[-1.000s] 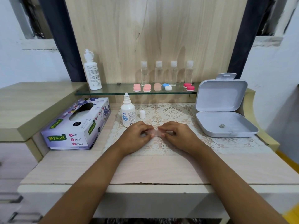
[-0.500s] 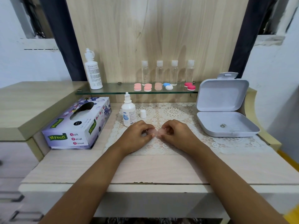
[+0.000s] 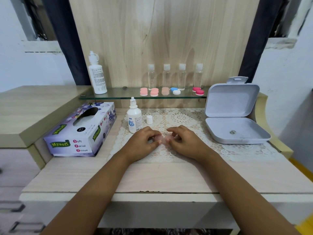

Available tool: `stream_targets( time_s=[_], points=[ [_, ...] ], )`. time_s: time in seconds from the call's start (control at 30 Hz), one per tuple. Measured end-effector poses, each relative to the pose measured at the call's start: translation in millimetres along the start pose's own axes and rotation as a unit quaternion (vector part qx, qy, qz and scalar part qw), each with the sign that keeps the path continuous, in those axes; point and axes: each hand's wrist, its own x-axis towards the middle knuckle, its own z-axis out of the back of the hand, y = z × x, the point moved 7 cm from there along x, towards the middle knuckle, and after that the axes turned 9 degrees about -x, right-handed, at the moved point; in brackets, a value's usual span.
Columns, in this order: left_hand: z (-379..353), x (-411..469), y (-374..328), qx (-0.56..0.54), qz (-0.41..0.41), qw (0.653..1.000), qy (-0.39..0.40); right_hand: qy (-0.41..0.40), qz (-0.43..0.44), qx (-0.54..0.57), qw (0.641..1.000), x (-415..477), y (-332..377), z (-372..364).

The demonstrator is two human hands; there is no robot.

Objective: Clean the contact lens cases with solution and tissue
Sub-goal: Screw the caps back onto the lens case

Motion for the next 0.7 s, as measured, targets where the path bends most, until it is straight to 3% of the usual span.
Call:
stream_targets(
  time_s=[0.7],
  points=[
    [-3.8,-3.1,-0.7,0.039,0.010,0.999,0.012,-0.021,-0.026,0.014,0.999,0.1,-5.4,5.9]
  ],
)
